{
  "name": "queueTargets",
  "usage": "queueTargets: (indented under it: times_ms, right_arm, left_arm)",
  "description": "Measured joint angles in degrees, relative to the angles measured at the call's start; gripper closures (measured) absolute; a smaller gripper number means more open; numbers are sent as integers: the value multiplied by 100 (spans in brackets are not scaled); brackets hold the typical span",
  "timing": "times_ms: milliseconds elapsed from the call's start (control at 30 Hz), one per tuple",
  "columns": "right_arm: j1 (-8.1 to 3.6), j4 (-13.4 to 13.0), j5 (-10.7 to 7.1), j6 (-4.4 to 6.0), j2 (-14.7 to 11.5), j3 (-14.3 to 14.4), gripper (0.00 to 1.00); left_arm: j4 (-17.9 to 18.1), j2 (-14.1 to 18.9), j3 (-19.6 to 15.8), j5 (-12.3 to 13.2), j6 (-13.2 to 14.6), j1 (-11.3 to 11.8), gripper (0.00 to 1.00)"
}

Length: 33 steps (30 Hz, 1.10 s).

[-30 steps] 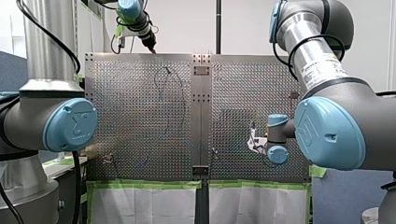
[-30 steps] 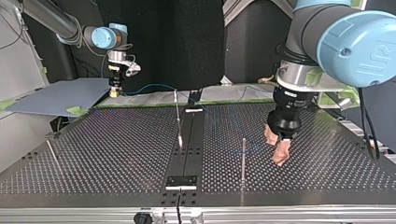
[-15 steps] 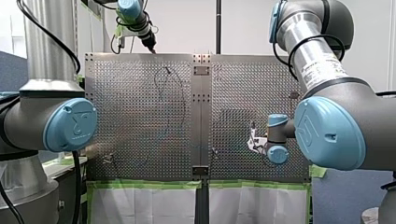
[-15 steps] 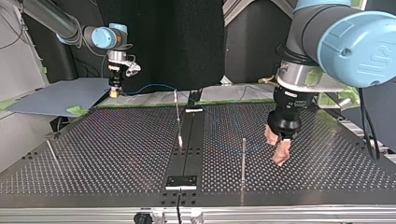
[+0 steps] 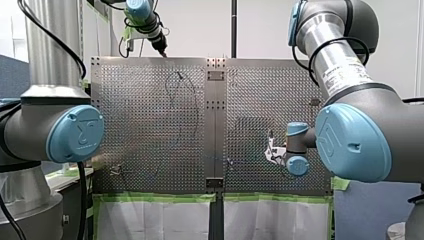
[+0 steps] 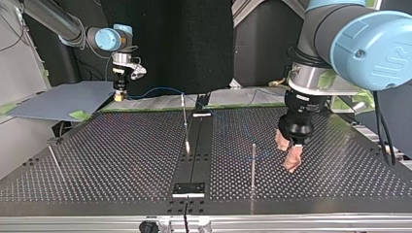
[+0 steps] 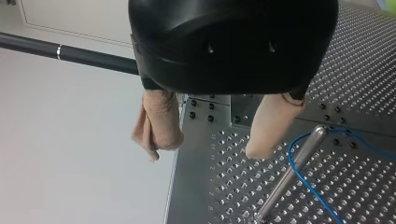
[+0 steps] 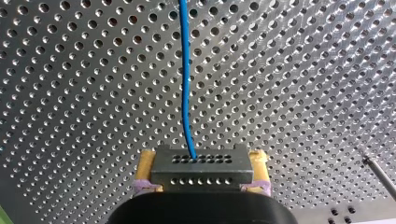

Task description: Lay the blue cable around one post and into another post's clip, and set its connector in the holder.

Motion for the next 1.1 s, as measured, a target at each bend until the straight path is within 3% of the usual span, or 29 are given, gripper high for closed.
queueTargets:
  times_ms: [533,733,900,1100]
  right_arm:
    - [0,0,0,0,0,0,100]
    - [5,-1,0,-3,0,0,100]
    - [8,0,0,-21,0,0,100]
    - [33,1,4,-25,0,0,100]
  left_arm:
    - [2,6,-14,44,23,-85,0]
    - [58,104,-177,284,123,-262,0]
    - [270,277,-419,522,47,-490,0]
    - [574,239,-728,410,-234,-798,0]
